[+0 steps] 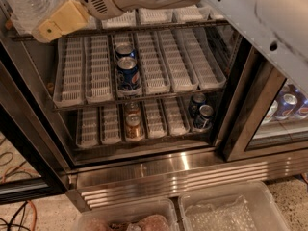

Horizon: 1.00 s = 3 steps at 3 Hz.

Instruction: Pick water bottle from top shelf of fridge

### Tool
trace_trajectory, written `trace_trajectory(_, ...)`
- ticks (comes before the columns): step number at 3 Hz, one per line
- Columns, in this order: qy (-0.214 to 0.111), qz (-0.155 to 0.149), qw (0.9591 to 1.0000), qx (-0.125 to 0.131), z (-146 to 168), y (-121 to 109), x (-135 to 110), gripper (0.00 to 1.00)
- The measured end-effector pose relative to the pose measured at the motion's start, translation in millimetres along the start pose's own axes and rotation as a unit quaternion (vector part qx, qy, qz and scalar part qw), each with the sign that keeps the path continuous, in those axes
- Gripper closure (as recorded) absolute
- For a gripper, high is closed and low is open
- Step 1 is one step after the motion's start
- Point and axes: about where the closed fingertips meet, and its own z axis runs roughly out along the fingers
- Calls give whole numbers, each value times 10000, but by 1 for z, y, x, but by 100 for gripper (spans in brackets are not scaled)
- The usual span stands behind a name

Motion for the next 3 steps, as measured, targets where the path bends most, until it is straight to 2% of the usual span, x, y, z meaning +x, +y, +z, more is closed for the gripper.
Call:
trace_trajectory(1,-40,-64,10000,42,2,-3,-4,0)
trace_trajectory(2,-323,-48,9993,198,5,-9,1,0)
trace_trajectory(3,-695,100,9965,464,14,-15,19,0)
